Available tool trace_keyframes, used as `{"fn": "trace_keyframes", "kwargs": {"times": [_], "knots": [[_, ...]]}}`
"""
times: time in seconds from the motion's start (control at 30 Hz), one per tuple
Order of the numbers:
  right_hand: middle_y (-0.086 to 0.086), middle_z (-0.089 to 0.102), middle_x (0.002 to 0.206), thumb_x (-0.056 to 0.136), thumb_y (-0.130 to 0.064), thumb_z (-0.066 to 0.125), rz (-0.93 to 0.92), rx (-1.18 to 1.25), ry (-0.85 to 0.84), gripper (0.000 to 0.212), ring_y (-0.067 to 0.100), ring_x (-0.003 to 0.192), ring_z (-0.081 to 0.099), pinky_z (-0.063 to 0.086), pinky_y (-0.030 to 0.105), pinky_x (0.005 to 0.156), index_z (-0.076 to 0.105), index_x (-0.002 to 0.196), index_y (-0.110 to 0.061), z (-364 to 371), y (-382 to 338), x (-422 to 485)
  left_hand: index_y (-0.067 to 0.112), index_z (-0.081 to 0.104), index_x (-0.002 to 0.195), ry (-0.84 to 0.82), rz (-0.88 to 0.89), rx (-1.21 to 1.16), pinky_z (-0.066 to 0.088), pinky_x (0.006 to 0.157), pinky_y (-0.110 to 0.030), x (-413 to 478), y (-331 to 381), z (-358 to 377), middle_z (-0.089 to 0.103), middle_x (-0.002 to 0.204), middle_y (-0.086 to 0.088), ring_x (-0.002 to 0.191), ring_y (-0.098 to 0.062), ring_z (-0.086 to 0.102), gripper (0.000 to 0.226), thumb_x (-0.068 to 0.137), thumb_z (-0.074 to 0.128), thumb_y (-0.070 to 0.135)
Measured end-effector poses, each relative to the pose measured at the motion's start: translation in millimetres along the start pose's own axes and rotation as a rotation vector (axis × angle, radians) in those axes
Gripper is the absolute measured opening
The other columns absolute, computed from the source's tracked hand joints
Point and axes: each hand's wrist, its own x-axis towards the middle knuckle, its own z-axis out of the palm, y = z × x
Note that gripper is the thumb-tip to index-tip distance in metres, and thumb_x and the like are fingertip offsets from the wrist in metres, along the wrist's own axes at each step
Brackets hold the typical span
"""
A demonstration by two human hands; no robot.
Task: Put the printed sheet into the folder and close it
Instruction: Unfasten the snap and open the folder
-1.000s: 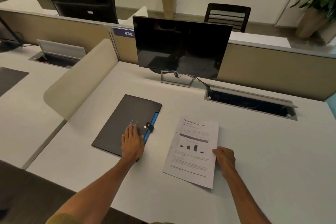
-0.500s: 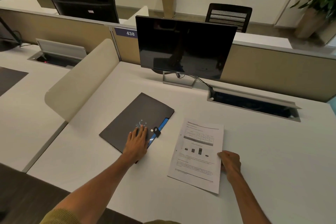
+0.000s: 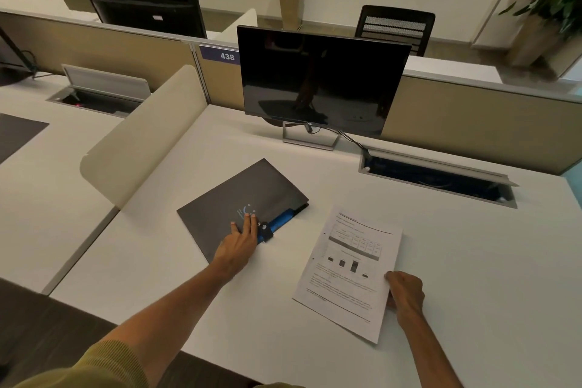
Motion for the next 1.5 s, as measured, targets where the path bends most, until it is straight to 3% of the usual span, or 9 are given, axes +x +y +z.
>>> {"fn": "trace_keyframes", "kwargs": {"times": [0.1,0.2,0.4,0.6,0.77,0.93,1.07,1.37,1.5], "knots": [[0.034,0.074,0.091,0.097,-0.009,0.064,-0.01,-0.009,0.012,0.025,0.034,0.073,0.066,0.061,0.065,0.08,0.059,0.073,-0.003,-4,4,-1,-0.001,0.001,0.172,0.07,-0.074,-0.045,0.06,0.109,-0.041,-4,-2,-1,0.005,0.181,-0.02,0.16,-0.041,0.036,0.079,0.11,0.05,0.001],[0.03,0.074,0.088,0.098,-0.01,0.064,-0.025,-0.003,0.013,0.024,0.034,0.074,0.066,0.062,0.063,0.081,0.06,0.076,-0.003,-7,6,-2,0.002,0.019,0.171,0.113,-0.123,-0.032,0.058,0.11,-0.039,-6,-10,-5,0.026,0.177,-0.016,0.157,-0.032,0.042,0.067,0.113,0.048,0.017],[0.027,0.071,0.081,0.097,-0.009,0.065,-0.096,0.042,-0.017,0.028,0.029,0.069,0.061,0.052,0.04,0.068,0.057,0.073,0.003,-1,6,0,0.01,0.028,0.169,0.23,-0.125,0.027,0.059,0.106,-0.039,-15,-27,-31,0.042,0.169,-0.01,0.142,-0.03,0.058,0.065,0.108,0.051,0.013],[0.013,0.076,0.081,0.096,-0.009,0.066,-0.155,0.044,-0.076,0.015,0.027,0.066,0.066,0.053,0.029,0.059,0.071,0.086,0.0,11,-1,-3,0.016,0.057,0.14,0.306,-0.173,0.102,0.064,0.079,-0.038,-22,-52,-71,0.075,0.117,-0.002,0.094,-0.026,0.077,0.032,0.11,0.048,0.008],[0.015,0.077,0.08,0.096,-0.008,0.067,-0.17,-0.004,-0.101,0.017,0.025,0.062,0.066,0.054,0.028,0.059,0.07,0.08,-0.001,14,-4,-4,0.016,0.044,0.155,0.332,-0.191,0.116,0.059,0.077,-0.041,-18,-71,-99,0.077,0.12,-0.007,0.094,-0.035,0.077,0.052,0.105,0.051,0.004],[0.009,0.077,0.081,0.096,-0.007,0.066,-0.181,-0.001,-0.129,0.018,0.021,0.066,0.07,0.053,0.02,0.048,0.068,0.079,-0.006,14,-9,-8,0.026,0.034,0.164,0.339,-0.112,0.041,0.063,0.086,-0.045,-18,-84,-116,0.068,0.145,-0.007,0.106,-0.039,0.074,0.068,0.104,0.056,0.005],[0.009,0.079,0.083,0.097,-0.006,0.066,-0.205,0.049,-0.184,0.015,0.022,0.071,0.074,0.056,0.021,0.049,0.071,0.083,-0.008,13,-13,-10,0.028,0.033,0.166,0.339,-0.077,0.038,0.062,0.096,-0.043,-24,-87,-116,0.065,0.15,-0.005,0.116,-0.034,0.073,0.064,0.108,0.055,0.012],[0.014,0.084,0.093,0.093,-0.004,0.073,-0.223,0.32,-0.346,0.006,0.025,0.071,0.077,0.06,0.033,0.064,0.076,0.096,0.0,-11,-20,-6,0.03,0.037,0.167,0.372,-0.078,-0.078,0.063,0.096,-0.04,-30,-81,-110,0.063,0.155,-0.002,0.124,-0.031,0.071,0.064,0.109,0.051,0.006],[0.013,0.084,0.096,0.092,-0.004,0.073,-0.242,0.429,-0.397,0.006,0.024,0.073,0.078,0.059,0.03,0.061,0.078,0.089,-0.006,-15,-46,-12,0.031,0.038,0.167,0.366,-0.091,-0.099,0.063,0.098,-0.042,-30,-82,-113,0.065,0.154,-0.001,0.126,-0.03,0.071,0.059,0.113,0.046,0.009]]}}
